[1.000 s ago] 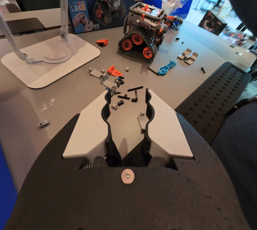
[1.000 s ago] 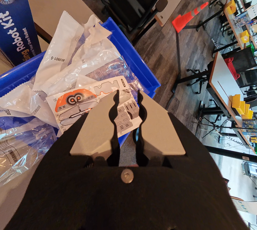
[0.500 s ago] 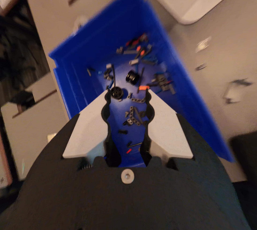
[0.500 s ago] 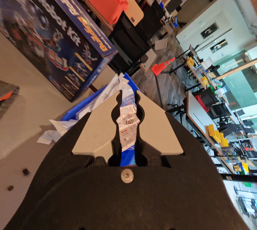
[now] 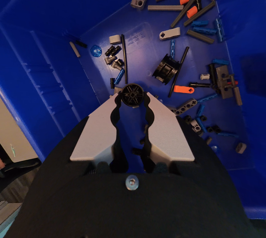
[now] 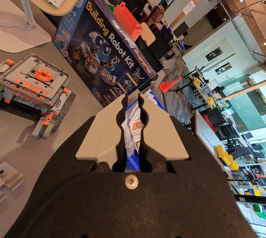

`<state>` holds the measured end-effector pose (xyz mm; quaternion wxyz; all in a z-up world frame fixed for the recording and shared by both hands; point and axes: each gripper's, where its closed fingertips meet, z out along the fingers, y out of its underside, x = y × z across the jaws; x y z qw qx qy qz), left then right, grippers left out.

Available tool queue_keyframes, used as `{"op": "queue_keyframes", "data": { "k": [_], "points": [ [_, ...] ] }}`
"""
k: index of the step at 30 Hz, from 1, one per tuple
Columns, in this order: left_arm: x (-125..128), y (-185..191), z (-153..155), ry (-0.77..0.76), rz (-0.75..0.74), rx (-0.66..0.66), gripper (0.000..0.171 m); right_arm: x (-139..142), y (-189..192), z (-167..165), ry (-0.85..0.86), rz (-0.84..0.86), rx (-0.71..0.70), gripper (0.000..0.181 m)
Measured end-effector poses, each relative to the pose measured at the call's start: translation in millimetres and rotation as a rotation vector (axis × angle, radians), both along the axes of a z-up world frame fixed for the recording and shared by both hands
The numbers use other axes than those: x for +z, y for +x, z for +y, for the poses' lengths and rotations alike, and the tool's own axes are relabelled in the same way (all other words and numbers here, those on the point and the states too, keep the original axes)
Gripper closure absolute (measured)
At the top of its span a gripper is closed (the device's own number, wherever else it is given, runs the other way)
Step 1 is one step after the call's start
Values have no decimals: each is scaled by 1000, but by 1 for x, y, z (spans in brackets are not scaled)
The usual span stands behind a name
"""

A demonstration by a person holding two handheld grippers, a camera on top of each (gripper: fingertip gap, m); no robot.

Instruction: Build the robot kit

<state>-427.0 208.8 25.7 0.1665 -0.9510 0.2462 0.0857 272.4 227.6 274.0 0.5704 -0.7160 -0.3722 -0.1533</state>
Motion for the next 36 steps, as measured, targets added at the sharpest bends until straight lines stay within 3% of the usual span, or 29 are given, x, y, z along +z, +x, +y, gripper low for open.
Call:
{"op": "queue_keyframes", "data": {
  "k": [3, 6, 9, 11, 13, 16, 20, 27, 29, 32, 36],
  "points": [
    [24, 2, 1, 86, -4, 7, 142, 3, -14, -14, 3, 14, 31, 171],
    [80, 24, -2, 248, -52, -21, 142, 6, -41, -35, 10, 60, 119, 167],
    [137, 96, -21, 371, -209, -175, 143, 1, -72, -57, -3, 78, 217, 163],
    [151, 167, -43, 365, -326, -329, 143, 0, -89, -68, 9, 94, 263, 163],
    [140, 239, -65, 316, -373, -494, 142, -4, -107, -77, 9, 138, 325, 164],
    [104, 340, -101, 184, -460, -713, 142, -16, -122, -80, -11, 187, 365, 165],
    [47, 418, -131, 31, -447, -869, 142, -37, -143, -82, -70, 241, 433, 165],
    [-1, 454, -158, -70, -390, -927, 142, -60, -167, -89, -125, 237, 505, 166],
    [-7, 450, -152, -34, -347, -904, 129, -65, -169, -89, -137, 235, 509, 166],
    [4, 446, -158, -19, -429, -875, 116, -64, -170, -89, -139, 252, 514, 166],
    [47, 404, -159, 53, -507, -834, 122, -63, -173, -91, -154, 282, 537, 166]
  ]
}}
